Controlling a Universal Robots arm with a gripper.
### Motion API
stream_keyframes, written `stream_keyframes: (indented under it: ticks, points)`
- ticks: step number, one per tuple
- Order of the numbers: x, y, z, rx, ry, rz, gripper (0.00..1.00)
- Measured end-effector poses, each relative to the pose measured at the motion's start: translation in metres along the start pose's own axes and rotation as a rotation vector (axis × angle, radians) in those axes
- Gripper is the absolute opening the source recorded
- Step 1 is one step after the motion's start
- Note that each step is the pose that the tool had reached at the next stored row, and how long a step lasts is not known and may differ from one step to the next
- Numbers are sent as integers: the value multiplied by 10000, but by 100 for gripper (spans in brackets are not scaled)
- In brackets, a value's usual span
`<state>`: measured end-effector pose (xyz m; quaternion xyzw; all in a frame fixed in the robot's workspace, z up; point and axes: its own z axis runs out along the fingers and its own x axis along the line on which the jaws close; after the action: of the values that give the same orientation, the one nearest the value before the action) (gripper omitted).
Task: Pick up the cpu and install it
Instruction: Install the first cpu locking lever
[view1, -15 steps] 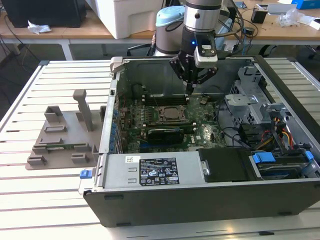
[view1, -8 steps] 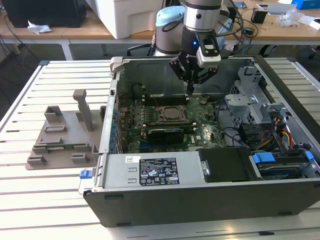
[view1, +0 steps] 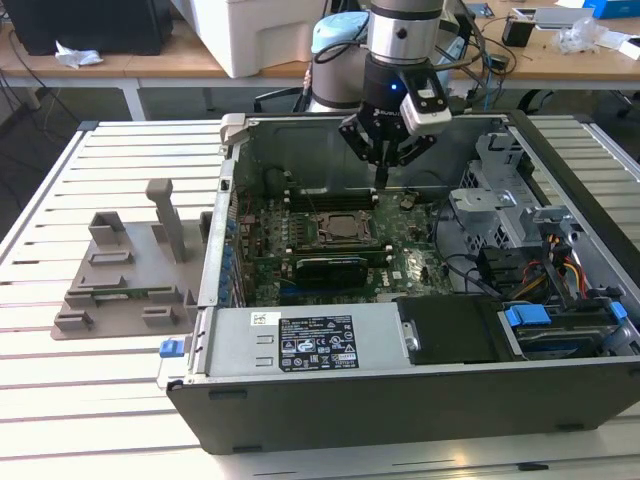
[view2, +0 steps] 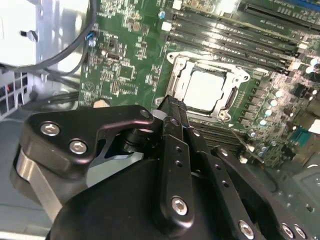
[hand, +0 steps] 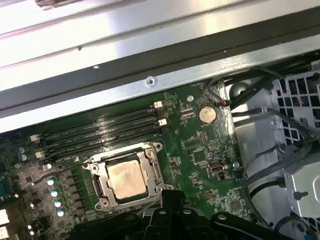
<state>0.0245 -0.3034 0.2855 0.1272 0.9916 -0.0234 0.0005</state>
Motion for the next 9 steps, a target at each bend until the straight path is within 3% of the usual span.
stream_keyframes:
  ticks: [2,3,6,9]
  points:
    - [0,0,0,-464,115,-139,11]
    - [0,0,0,-519,125,-279,11]
    - [0,0,0,-522,114,-855,11]
    - [0,0,0,-520,96,-1788,11]
